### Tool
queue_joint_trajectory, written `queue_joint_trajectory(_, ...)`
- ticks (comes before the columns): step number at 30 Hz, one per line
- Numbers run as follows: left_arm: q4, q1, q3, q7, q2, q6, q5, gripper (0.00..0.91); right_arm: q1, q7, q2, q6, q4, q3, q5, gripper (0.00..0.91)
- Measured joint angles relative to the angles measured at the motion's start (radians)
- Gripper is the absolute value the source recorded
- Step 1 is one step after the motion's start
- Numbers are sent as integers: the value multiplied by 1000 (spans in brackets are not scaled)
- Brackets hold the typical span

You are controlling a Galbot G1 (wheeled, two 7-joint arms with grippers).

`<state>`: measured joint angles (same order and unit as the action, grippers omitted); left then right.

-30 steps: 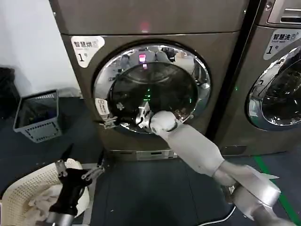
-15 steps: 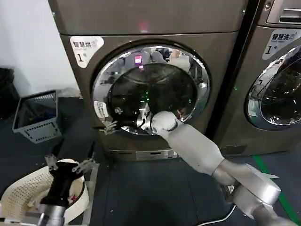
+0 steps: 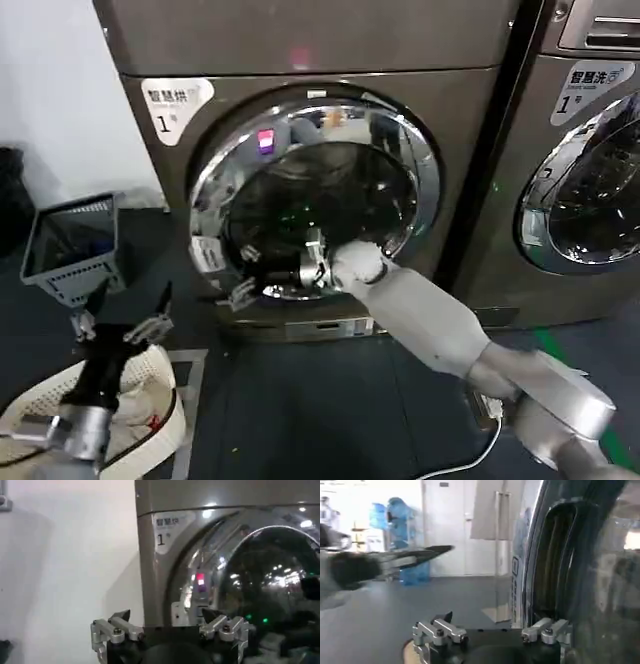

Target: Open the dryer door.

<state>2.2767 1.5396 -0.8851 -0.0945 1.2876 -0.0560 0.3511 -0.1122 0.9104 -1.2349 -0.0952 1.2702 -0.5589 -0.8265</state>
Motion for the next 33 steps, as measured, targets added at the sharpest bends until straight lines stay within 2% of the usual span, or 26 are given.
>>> queue_joint_trajectory(7,-66,-37,-80,-28,-63,5,82,907,-12,29,86,-7,97,-23,-28,907)
queue_joint_trajectory(17,-164,-32,-119,-194,-166,64,182,907,-21,84,190,-17,225,-40,-39,907)
queue_joint_trajectory(23,-242,-64,-65,-307,-262,110,186,907,-38,103,260,-18,301,-34,-55,907)
queue_joint_trajectory(33,-359,-153,93,-343,-425,123,185,907,-67,133,387,-13,424,-22,-80,907)
